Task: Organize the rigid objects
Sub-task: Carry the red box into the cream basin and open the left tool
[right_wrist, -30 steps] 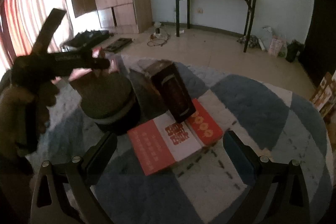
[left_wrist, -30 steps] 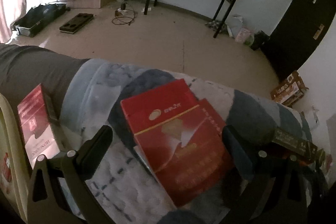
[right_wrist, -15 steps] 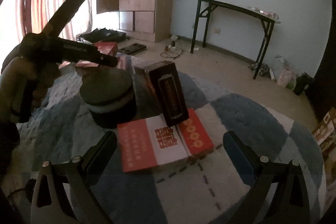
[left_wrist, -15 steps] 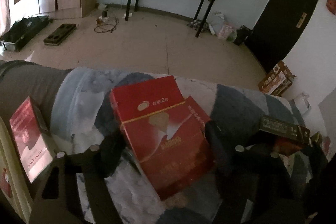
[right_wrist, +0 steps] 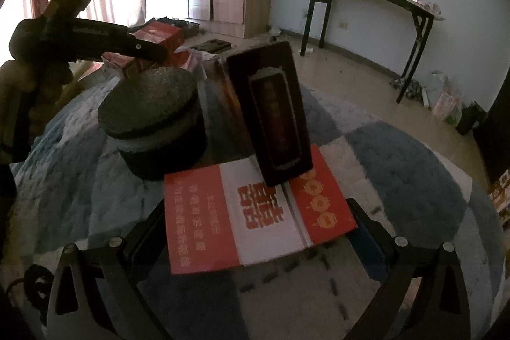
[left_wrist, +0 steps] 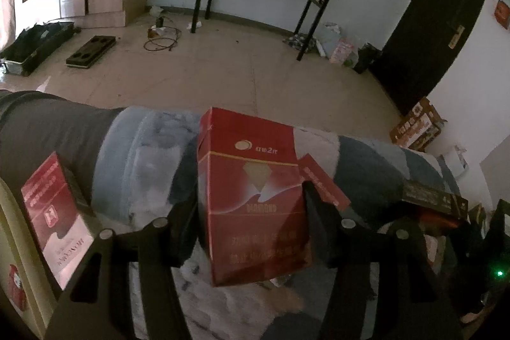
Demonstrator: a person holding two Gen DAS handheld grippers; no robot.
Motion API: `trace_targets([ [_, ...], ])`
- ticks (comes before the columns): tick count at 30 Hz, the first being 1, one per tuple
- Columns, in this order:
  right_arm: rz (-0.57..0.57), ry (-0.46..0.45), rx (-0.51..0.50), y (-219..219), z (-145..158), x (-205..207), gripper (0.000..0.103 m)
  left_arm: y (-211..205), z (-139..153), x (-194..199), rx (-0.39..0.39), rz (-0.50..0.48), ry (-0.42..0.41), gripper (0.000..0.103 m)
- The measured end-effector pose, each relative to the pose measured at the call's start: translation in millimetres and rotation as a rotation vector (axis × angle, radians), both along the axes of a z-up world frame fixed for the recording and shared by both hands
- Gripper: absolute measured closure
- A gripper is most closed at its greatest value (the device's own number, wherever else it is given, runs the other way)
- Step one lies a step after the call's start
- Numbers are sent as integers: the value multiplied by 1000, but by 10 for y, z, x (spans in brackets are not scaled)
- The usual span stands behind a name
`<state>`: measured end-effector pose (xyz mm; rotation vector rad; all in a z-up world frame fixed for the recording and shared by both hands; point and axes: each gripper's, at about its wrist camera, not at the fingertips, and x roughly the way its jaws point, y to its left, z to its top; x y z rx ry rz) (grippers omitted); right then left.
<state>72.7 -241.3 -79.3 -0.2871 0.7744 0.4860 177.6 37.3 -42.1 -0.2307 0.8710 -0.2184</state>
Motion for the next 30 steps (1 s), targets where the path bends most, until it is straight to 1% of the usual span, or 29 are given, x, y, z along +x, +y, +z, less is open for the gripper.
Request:
trace_targets([
  [5, -12, 16, 7, 2, 1, 57, 1, 33, -57, 31, 21, 17, -9, 39],
  [7, -7, 5, 0, 31, 16, 38, 7, 66, -67, 37, 7, 29, -15, 38],
  [8, 0, -1, 0, 57, 19, 27, 7, 69, -61, 37, 8, 30, -20, 39],
  [9, 6, -5, 3, 63, 25, 7, 8, 64, -46, 27, 21, 25, -27, 45],
  [11, 23, 3, 14, 60, 30, -31, 8, 44, -18, 8, 50, 5, -38, 45],
  [14, 50, 26, 7, 29, 55, -126, 8, 47, 8, -12, 51, -9, -51, 45],
  [16, 67, 39, -9, -30, 80, -193, 8, 65, 40, -26, 67, -12, -61, 45],
  [19, 80, 64, -35, -112, 149, -282, 8, 136, 162, -79, 65, -5, -92, 45],
  [21, 74, 93, -55, -164, 166, -359, 8, 233, 302, -140, 62, 17, -126, 45],
  [23, 57, 101, -61, -201, 221, -419, 8, 330, 469, -224, 73, 42, -168, 45],
  [25, 44, 93, -48, -237, 342, -515, 9, 488, 657, -356, 83, 76, -218, 45],
  [26, 37, 76, -43, -236, 457, -533, 9, 592, 753, -430, 95, 100, -241, 45],
  [28, 38, 9, -10, -174, 742, -665, 9, 844, 897, -585, 131, 162, -271, 45],
  [29, 46, -32, 22, -117, 903, -724, 9, 1008, 956, -674, 139, 196, -272, 45],
  [30, 58, -77, 78, -36, 1081, -785, 8, 1209, 997, -785, 140, 228, -267, 45],
])
